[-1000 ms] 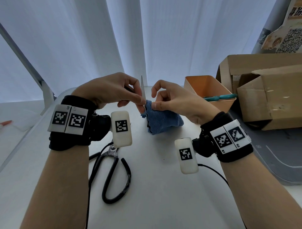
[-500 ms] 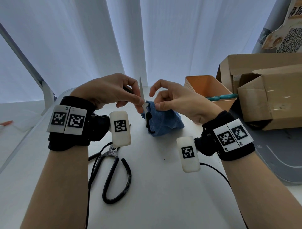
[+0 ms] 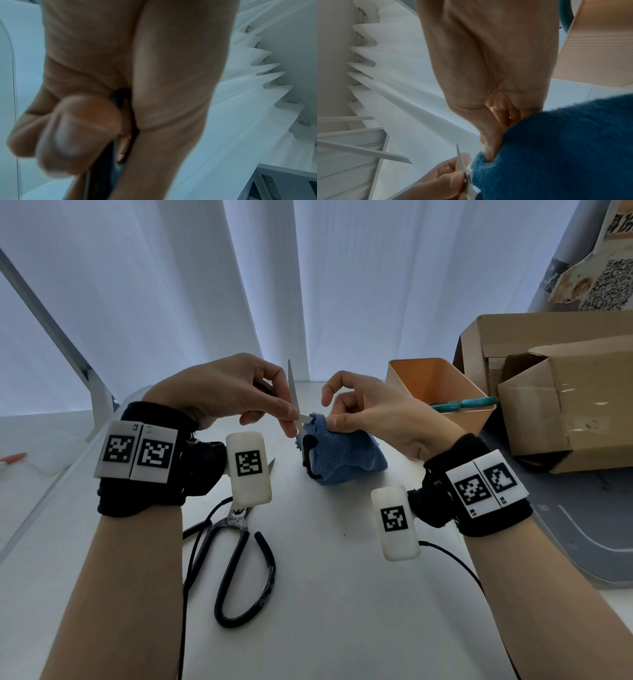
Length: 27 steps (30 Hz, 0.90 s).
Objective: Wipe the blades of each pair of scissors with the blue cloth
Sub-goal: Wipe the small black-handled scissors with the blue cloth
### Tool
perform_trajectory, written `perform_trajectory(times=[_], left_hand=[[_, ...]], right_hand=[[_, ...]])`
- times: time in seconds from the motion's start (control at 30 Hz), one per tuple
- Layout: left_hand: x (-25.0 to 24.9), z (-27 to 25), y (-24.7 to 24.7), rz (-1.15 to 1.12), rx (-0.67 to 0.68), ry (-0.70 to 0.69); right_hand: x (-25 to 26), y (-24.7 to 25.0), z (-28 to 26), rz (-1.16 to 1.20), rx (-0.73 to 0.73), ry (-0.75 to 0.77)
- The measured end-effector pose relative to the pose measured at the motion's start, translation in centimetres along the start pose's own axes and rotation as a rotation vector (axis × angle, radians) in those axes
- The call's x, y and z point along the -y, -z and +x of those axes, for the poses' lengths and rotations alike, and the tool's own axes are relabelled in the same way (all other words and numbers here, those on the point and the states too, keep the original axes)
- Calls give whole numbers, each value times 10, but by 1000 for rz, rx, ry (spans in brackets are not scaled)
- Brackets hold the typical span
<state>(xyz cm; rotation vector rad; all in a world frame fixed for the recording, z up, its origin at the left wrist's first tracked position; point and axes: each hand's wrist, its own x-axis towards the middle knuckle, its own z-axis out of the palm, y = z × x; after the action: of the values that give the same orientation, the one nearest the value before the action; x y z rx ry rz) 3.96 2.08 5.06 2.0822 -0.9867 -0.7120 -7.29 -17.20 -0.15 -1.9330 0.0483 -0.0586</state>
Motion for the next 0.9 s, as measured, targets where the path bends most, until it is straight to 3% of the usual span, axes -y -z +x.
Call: perform_trajectory(times=[0.43, 0.9], left_hand=[[2, -1, 2, 0, -4, -7], [3, -2, 3, -12, -11, -7]], right_hand=[[-2, 4, 0, -81, 13, -48], [-7, 8, 1, -52, 7, -1]])
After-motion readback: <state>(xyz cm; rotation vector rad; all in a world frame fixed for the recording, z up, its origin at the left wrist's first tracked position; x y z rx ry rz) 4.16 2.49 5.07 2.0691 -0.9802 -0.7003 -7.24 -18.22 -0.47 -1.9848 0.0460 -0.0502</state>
